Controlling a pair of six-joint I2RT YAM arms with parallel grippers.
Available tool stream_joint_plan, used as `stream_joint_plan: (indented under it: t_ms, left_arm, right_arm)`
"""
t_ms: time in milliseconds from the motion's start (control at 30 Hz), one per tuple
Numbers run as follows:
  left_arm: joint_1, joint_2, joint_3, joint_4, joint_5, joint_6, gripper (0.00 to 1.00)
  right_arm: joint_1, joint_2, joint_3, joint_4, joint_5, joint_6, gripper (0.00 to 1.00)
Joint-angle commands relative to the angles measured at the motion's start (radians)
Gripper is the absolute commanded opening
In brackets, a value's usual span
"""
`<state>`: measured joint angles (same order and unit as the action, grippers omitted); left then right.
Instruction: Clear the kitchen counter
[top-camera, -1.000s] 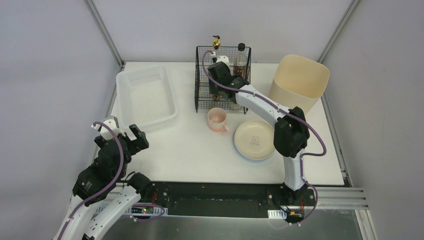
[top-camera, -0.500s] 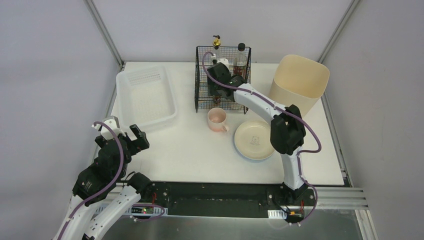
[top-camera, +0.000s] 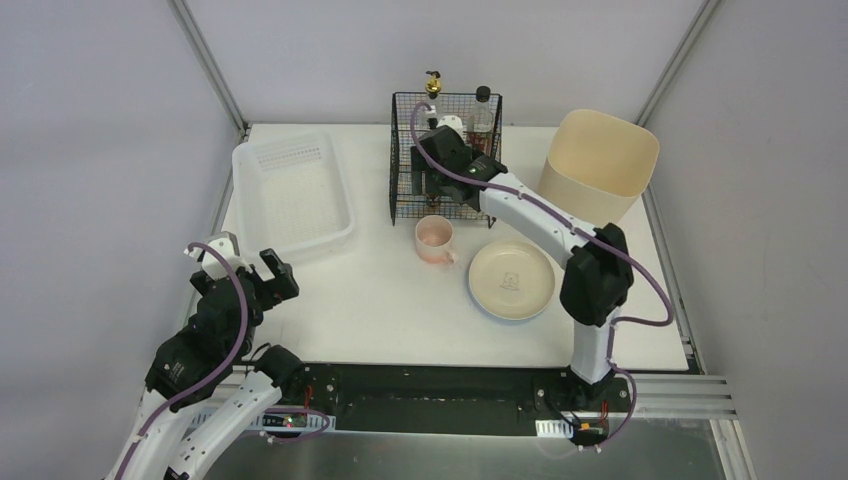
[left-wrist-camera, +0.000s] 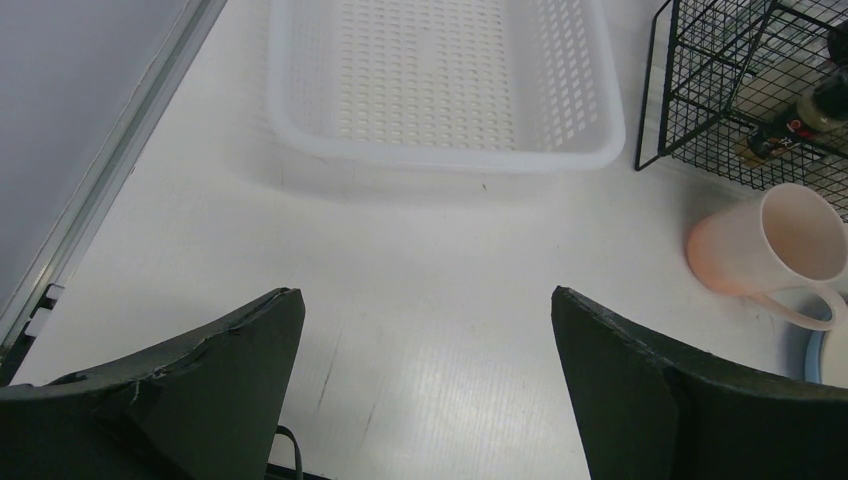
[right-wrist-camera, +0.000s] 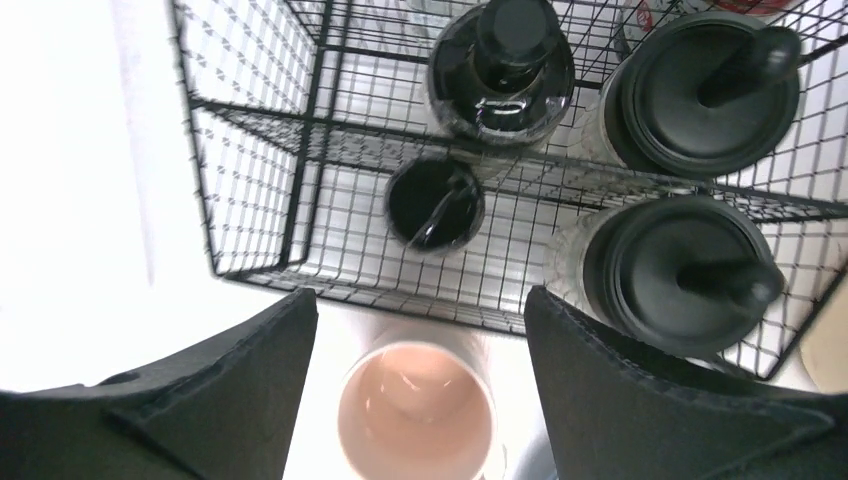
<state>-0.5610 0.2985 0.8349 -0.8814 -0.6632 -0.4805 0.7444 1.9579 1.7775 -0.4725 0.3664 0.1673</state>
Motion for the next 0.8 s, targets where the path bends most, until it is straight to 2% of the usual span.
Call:
stream_joint_plan:
  t_ms: [0, 267, 500, 767]
  left_arm:
    - [0.015, 0.022, 0.018, -0.006, 0.001, 0.004, 1.0]
    - [0.015, 0.07, 0.019, 0.001, 0.019, 0.009, 1.0]
    - [0.014, 0.134, 0.027, 0.015, 0.024, -0.015, 1.0]
    - [0.014, 0.287, 0.099, 0.046, 0.085, -0.039, 1.0]
  right_arm:
    - [0.054, -0.184, -0.055, 0.033, 0.049, -0.019, 0.79]
    - [0.161, -0.458, -0.333, 0.122, 0.05, -0.034, 0.84]
    - [0.298, -0.697, -0.593, 0.151, 0.07, 0.044, 0.85]
    - [0.495, -0.881, -0.737, 0.104, 0.172, 0.106, 0.86]
